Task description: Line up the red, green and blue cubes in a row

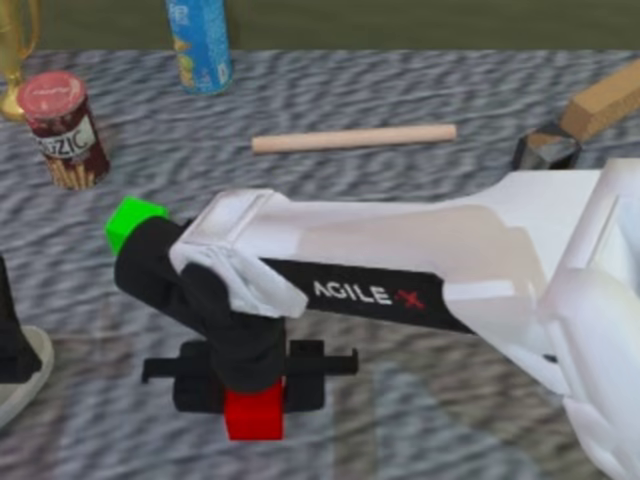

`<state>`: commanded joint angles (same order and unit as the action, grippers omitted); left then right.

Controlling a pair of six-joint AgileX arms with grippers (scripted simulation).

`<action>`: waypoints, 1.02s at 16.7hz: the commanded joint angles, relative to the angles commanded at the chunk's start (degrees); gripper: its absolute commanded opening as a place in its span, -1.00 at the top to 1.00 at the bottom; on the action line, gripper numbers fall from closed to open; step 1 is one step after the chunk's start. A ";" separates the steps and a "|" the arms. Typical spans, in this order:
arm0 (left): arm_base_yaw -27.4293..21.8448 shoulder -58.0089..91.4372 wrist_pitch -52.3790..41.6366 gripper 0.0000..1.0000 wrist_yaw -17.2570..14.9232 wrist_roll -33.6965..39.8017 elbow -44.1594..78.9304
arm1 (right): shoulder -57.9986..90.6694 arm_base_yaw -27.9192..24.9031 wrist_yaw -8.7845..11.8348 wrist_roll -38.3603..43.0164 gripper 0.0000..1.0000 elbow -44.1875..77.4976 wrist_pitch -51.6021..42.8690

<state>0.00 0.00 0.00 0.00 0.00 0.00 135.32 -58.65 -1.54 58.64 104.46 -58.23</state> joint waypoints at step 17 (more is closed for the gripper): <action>0.00 0.00 0.00 -1.00 0.00 0.00 0.00 | 0.00 0.00 0.00 0.00 -1.00 0.00 0.00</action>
<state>0.00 0.00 0.00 0.00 0.00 0.00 135.32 -58.65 -1.54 58.64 104.46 -58.23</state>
